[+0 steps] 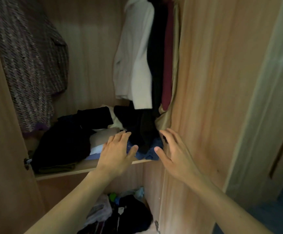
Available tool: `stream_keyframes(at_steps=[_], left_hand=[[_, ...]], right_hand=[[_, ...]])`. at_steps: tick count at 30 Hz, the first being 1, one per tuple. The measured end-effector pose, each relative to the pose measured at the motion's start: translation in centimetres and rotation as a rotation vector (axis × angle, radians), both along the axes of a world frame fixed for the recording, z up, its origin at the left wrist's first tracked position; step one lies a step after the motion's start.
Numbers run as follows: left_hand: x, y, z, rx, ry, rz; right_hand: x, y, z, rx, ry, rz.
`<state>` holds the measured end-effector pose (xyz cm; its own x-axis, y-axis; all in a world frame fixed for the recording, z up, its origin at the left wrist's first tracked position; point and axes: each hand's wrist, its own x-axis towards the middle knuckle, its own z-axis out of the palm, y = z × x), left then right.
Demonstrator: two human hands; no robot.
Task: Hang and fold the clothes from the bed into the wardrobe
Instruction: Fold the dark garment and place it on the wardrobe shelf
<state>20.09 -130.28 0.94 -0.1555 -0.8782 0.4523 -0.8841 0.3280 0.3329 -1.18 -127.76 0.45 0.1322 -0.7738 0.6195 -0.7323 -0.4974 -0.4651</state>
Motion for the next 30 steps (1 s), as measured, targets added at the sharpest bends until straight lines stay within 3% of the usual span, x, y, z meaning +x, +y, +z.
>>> stream_keyframes(at_steps=[4, 11, 14, 18, 30], left_hand=[[-5.1, -0.6, 1.9, -0.035, -0.025, -0.047], [-14.5, -0.8, 3.9, -0.113, -0.049, -0.201], [-17.7, -0.9, 4.0, -0.103, -0.049, -0.244], [-21.1, -1.4, 3.6, -0.080, -0.076, -0.268], [-21.0, -2.5, 0.3, -0.042, -0.001, -0.223]], right_hand=[[-4.6, 0.8, 1.8, -0.080, -0.030, -0.051], [-13.4, 1.1, 5.3, -0.412, 0.043, -0.286], [-16.3, 0.9, 5.7, -0.392, 0.015, -0.341], [-19.1, 0.0, 5.7, -0.219, -0.109, -0.173], [-21.2, -2.4, 3.6, -0.249, -0.300, 0.042]])
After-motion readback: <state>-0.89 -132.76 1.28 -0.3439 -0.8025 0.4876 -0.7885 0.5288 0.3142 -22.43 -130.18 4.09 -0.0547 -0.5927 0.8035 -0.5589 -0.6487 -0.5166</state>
